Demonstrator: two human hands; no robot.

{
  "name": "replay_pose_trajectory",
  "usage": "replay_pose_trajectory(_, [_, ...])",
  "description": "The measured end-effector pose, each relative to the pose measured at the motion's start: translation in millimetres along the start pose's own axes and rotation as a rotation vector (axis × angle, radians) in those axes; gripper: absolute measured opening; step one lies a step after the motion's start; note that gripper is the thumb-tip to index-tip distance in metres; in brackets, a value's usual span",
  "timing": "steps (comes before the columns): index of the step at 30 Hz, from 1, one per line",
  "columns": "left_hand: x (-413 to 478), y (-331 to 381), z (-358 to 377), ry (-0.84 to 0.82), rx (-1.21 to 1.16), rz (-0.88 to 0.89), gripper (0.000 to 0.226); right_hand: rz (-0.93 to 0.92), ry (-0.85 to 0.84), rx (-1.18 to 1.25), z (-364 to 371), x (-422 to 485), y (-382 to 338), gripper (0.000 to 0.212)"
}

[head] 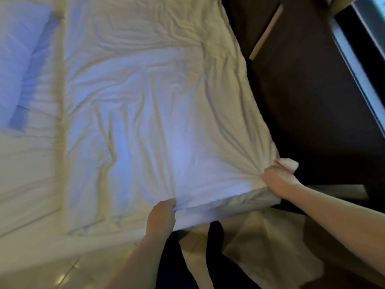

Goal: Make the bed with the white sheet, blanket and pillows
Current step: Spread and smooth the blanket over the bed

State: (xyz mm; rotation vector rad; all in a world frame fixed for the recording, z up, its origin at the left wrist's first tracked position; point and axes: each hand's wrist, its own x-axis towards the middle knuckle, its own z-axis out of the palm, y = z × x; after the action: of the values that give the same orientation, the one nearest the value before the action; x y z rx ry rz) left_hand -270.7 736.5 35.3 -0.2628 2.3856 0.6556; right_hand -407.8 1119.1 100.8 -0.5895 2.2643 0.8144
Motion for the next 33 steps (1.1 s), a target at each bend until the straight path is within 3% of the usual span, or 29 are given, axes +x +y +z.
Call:
replay_pose_trajectory(6, [-22.7,36.9,31.5,0.063,0.023,-0.027,0.029,0.059,-0.029,0.174,44.0,-14.6,-0.9,0.033])
replay_pose_trajectory(13, [-22.8,47.5,51.2,0.103,-0.03,-0.11,0.022,0.091,-0.062,0.283,74.6,-4.1,-10.6,0.034])
replay_pose_trajectory(17, [-8.7,37.7,47.8,-0.046,-0.057,-0.142,0.015,0.092,-0.098,0.3,72.2,0.5,-15.3,0.04])
replay_pose_trajectory(18, [-7.8,33.0,46.1,-0.088,-0.084,-0.157,0.013,0.087,-0.105,0.293,70.6,-0.2,-16.8,0.041])
replay_pose_trajectory(21, [-14.9,14.9,36.1,-0.094,-0.095,-0.21,0.037,0.063,-0.09,0.3,64.3,-0.8,-23.1,0.047])
replay_pose_trajectory(25, [-28.0,-22.6,11.7,-0.023,-0.056,-0.288,0.036,0.004,-0.033,0.393,43.3,5.4,-37.2,0.054])
replay_pose_trajectory(33, [-30.0,-133.0,-34.7,0.123,0.062,-0.338,0.049,-0.127,0.002,0.484,-19.4,48.8,-119.8,0.094])
